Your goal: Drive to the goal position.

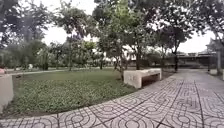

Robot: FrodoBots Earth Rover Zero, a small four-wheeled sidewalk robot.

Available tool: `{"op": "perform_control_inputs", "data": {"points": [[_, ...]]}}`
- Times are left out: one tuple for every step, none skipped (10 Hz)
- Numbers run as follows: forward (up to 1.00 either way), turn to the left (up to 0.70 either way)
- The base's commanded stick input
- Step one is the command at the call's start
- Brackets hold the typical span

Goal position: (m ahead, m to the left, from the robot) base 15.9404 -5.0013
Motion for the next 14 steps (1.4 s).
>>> {"op": "perform_control_inputs", "data": {"points": [[-0.03, 0.01], [-0.42, 0.16], [-0.70, 0.27], [-0.70, 0.27], [-0.70, 0.27], [-0.43, 0.34], [0.00, 0.33], [0.00, 0.11], [0.00, 0.00], [0.00, 0.00], [0.00, 0.00], [0.00, 0.00], [0.00, 0.00], [0.00, 0.00]]}}
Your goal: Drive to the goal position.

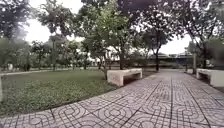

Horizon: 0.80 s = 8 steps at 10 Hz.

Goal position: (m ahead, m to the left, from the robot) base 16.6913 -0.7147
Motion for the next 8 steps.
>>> {"op": "perform_control_inputs", "data": {"points": [[0.00, 0.00], [0.00, 0.00], [0.00, 0.00], [0.15, 0.00], [0.70, -0.10], [0.70, -0.27], [0.70, -0.27], [0.70, -0.27]]}}
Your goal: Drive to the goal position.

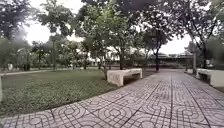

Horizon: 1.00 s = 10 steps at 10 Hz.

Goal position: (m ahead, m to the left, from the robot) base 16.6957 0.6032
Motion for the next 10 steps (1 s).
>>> {"op": "perform_control_inputs", "data": {"points": [[0.70, -0.27], [0.70, -0.27], [0.70, -0.27], [0.70, -0.27], [0.70, -0.27], [0.70, -0.27], [0.70, -0.27], [0.70, -0.27], [0.70, -0.27], [0.70, -0.27]]}}
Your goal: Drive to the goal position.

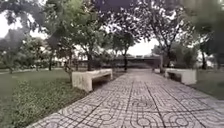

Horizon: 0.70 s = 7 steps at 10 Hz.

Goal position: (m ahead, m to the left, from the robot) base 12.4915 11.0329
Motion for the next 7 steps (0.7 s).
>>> {"op": "perform_control_inputs", "data": {"points": [[0.70, -0.27], [0.70, -0.27], [0.70, -0.27], [0.70, -0.27], [0.70, -0.27], [0.70, -0.27], [0.70, -0.27]]}}
